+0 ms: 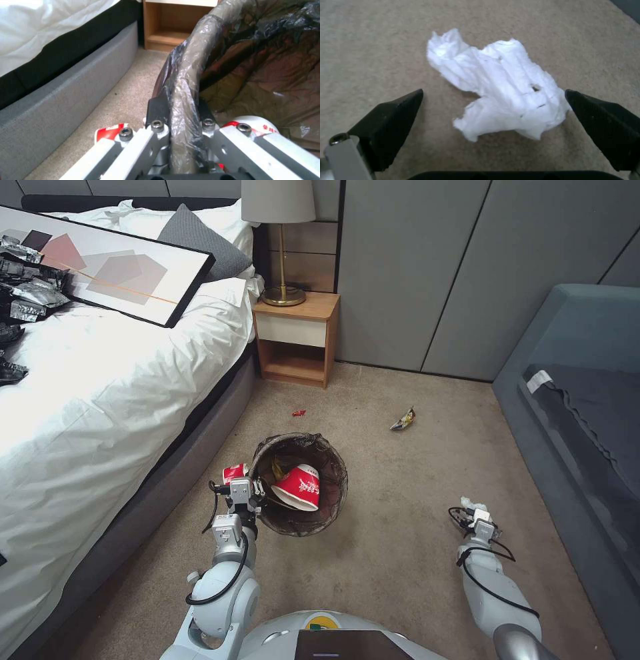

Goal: Pick up the trash bin, then pick up the garbage from the floor and place it into the trash bin.

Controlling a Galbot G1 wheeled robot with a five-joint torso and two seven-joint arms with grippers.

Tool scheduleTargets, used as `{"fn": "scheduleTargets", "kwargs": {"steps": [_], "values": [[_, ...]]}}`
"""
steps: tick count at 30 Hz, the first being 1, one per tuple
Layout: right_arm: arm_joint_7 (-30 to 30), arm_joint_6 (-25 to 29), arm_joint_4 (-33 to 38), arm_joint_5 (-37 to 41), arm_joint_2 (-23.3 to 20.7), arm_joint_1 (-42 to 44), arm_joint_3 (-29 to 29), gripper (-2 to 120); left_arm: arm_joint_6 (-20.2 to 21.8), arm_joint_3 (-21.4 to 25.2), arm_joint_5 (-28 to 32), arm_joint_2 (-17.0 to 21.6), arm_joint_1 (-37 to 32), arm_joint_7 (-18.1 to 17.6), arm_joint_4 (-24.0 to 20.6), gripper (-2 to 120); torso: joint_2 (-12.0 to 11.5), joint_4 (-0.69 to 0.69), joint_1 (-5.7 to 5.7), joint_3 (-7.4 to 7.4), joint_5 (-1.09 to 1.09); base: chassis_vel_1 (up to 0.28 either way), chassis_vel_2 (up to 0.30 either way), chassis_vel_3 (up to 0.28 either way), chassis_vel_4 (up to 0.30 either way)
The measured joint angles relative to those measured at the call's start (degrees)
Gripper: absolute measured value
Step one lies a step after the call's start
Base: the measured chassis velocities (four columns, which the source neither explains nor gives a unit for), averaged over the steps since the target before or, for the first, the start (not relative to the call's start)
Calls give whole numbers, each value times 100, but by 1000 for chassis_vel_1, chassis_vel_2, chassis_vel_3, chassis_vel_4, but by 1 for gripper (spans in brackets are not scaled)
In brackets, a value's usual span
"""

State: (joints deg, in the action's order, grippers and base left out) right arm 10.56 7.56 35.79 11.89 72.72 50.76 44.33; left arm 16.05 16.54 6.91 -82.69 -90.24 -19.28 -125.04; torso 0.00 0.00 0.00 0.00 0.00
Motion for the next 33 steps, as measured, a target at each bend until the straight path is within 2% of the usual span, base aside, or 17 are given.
{"fn": "scheduleTargets", "kwargs": {"steps": [10, 14, 15, 17, 19, 20, 24, 27, 29, 31, 33], "values": [[49, -60, -303, 66, -37, -226, -22, 100, -3, -7, -11, 2, -5, 0, 0, 3, 0, 0, 0, 0, -1, 0, 0, 0, 0], [17, -39, -343, 66, -34, -244, -35, 93, -4, -5, -12, 4, -5, 0, 6, 3, 0, 0, 0, -1, -2, 0, 0, 0, 0], [1, -22, -349, 67, -27, -244, -44, 88, -5, -5, -12, 5, -6, 0, 11, 3, 0, 0, 0, -1, -2, 0, 0, 0, 0], [-1, -14, -354, 66, -23, -244, -47, 86, -5, -7, -12, 5, -6, 0, 13, 3, 0, 0, 0, -1, -2, 0, 0, 0, 0], [-12, 14, -357, 64, -6, -224, -60, 74, -6, -14, -14, 6, -7, 0, 20, 3, 0, 0, 0, -1, -3, 0, 0, 0, 0], [-12, 14, -357, 64, -6, -224, -60, 74, -6, -14, -14, 6, -7, 0, 20, 3, 0, 0, 0, -1, -3, 0, 0, 0, 0], [-23, 43, -368, 48, 11, -193, -66, 57, -7, -26, -15, 18, -9, 0, 22, 3, 0, 2, 0, -1, -1, 0, 0, 0, 0], [-25, 46, -369, 40, 13, -188, -66, 50, -7, -26, -15, 21, -9, 0, 22, 3, 0, 2, 0, -1, 0, 0, 0, 0, 0], [-31, 53, -370, 32, 15, -173, -67, 39, -7, -29, -15, 25, -8, 0, 22, 3, 0, 4, 0, -1, 2, 0, 0, 0, 0], [-32, 55, -372, 31, 16, -172, -68, 37, -7, -31, -15, 25, -9, 0, 22, 3, 0, 5, 0, -1, 2, 0, 0, 0, 0], [-31, 61, -374, 31, 13, -165, -64, 24, -7, -36, -15, 26, -9, 0, 21, 3, 0, 4, 0, -1, 2, 0, 0, 0, 0]]}}
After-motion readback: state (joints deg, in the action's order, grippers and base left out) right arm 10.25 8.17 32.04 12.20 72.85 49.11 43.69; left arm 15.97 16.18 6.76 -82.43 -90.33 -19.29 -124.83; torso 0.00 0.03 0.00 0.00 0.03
